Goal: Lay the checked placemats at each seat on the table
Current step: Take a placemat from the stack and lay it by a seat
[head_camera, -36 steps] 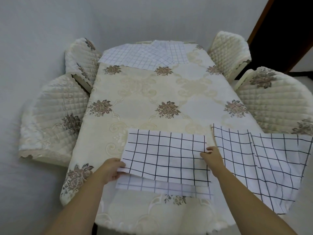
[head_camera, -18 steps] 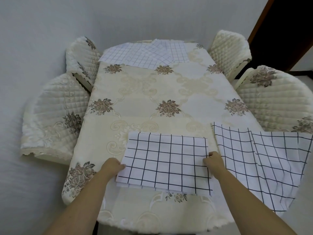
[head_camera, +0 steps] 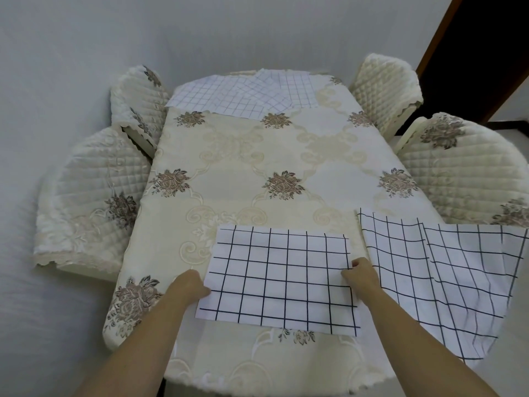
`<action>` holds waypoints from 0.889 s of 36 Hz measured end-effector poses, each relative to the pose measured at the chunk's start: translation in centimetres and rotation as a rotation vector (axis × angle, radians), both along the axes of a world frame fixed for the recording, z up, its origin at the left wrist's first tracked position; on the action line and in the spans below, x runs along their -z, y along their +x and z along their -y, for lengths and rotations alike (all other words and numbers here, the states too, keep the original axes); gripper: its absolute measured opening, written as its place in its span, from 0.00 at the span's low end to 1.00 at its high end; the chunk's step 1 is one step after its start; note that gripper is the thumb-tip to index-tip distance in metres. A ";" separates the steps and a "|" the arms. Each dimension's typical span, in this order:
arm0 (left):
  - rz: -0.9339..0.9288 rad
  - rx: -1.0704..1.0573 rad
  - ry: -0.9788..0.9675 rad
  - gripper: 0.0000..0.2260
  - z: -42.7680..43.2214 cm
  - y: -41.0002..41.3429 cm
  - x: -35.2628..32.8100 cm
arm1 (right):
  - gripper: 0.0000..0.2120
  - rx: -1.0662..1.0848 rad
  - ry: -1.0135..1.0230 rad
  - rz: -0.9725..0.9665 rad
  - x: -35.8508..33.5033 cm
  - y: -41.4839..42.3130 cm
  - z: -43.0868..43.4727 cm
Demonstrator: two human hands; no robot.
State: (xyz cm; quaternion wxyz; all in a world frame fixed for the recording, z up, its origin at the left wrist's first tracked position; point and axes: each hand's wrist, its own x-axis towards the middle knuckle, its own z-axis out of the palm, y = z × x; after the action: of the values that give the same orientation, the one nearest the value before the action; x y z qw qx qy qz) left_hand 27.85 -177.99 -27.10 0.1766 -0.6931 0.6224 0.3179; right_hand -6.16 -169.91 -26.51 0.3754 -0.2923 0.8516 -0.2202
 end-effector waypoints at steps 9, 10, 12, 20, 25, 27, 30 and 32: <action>0.131 0.087 -0.353 0.17 1.1 -4.0 -0.9 | 0.18 -0.215 -0.074 -0.457 0.6 1.1 1.9; 0.112 0.127 -0.375 0.17 1.4 -4.7 -0.9 | 0.19 -0.261 -0.080 -0.484 0.6 1.4 2.3; 0.090 0.213 -0.411 0.17 1.9 -6.0 -0.9 | 0.21 -0.366 -0.071 -0.516 0.6 2.1 3.1; 0.081 0.460 -0.336 0.23 3.8 -10.5 0.1 | 0.27 -0.748 0.002 -0.544 0.9 4.7 6.2; 0.084 0.537 -0.286 0.24 4.6 -12.4 1.2 | 0.26 -0.865 -0.004 -0.562 1.6 6.0 8.2; 0.077 0.550 -0.288 0.25 4.7 -13.0 1.5 | 0.26 -0.888 -0.005 -0.550 2.0 6.5 8.9; 0.056 0.563 -0.300 0.26 5.0 -13.8 2.0 | 0.26 -0.910 0.012 -0.516 2.6 7.2 10.0; 0.047 0.574 -0.297 0.26 5.2 -14.2 2.2 | 0.32 -0.932 0.011 -0.519 2.8 7.9 10.3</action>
State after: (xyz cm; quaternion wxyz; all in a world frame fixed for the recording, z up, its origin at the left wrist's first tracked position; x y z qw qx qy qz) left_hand 13.66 -183.17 -29.32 0.1704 -0.5146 0.8278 0.1447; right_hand 1.70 -180.22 -29.27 0.2121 -0.6824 0.6974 0.0541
